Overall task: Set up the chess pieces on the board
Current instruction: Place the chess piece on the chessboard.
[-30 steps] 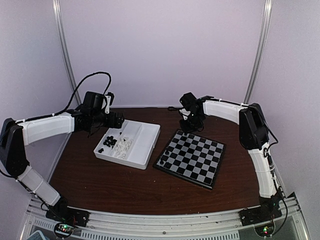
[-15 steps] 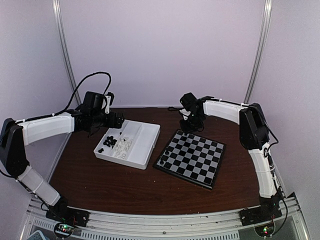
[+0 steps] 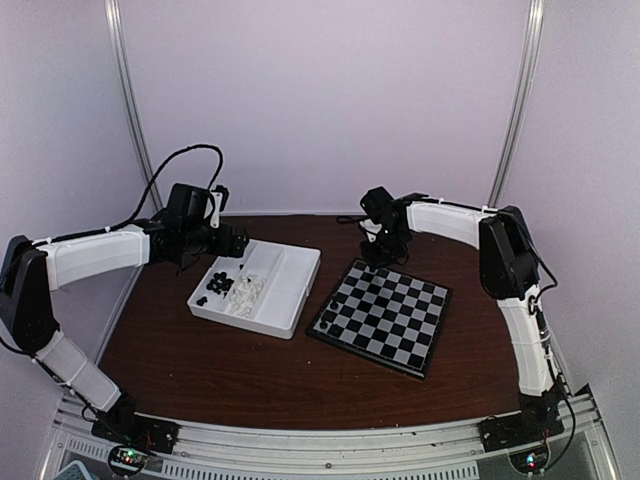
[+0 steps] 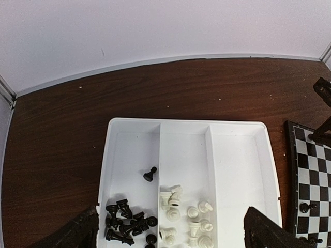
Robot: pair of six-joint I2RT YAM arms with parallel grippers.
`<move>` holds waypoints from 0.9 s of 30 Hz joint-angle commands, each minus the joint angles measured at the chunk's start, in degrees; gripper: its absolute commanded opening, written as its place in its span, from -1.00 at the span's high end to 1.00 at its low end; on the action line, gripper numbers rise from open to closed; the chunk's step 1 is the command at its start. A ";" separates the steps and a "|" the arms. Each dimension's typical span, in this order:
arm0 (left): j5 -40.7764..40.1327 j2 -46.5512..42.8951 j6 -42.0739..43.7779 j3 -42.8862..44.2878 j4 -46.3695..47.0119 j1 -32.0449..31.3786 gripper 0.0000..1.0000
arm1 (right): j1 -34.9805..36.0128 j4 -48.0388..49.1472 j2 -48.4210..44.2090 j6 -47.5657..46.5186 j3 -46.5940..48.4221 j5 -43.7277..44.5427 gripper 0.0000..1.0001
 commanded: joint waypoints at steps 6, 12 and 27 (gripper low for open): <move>0.16 0.95 0.38 2.76 -1.21 0.46 -0.95 | -0.33 -1.39 -1.46 -0.26 0.46 -0.20 0.47; -0.83 0.38 -0.64 3.18 -2.36 0.54 -0.95 | -0.34 -1.08 -2.95 -1.26 1.00 0.23 0.27; -1.94 -0.34 -3.68 0.62 -10.66 0.66 -0.56 | -0.33 22.40 -23.54 -1.86 -25.15 -3.55 -0.10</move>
